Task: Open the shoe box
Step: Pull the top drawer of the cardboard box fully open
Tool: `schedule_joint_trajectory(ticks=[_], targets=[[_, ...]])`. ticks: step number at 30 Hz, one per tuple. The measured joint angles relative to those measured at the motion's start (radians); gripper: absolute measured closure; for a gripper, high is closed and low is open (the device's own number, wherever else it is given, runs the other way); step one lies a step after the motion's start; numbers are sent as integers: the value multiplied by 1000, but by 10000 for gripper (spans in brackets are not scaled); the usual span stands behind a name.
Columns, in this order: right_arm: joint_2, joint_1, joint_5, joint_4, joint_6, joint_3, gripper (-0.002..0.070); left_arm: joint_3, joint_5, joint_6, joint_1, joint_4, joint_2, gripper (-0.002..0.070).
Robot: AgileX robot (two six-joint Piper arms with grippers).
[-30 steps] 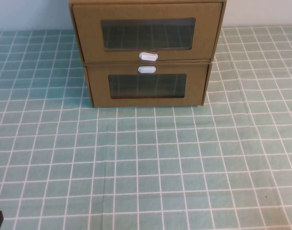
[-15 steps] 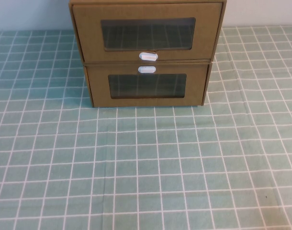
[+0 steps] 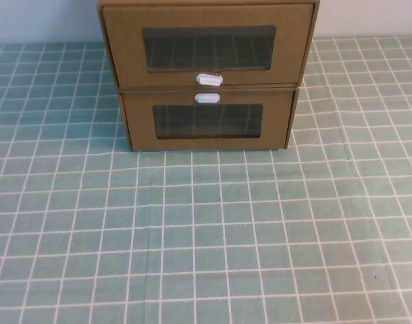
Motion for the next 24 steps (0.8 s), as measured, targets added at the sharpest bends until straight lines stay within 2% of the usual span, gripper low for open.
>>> schedule_joint_trajectory(ticks=[6, 13, 16, 19, 24], targets=[[0, 0, -208, 2, 0, 0, 690, 0, -129, -3, 0, 0, -3, 680], [0, 0, -237, -93, 8, -51, 689, -67, -176, -156, 0, -2, -3, 680], [0, 0, -161, -161, 49, -162, 689, -176, -119, -172, 0, -2, -5, 680], [-1, 0, 4, -178, 137, -301, 689, -328, 1, -172, 0, -2, -5, 680], [31, 0, 302, -56, 246, -544, 690, -574, 166, -172, 0, -2, 62, 680]])
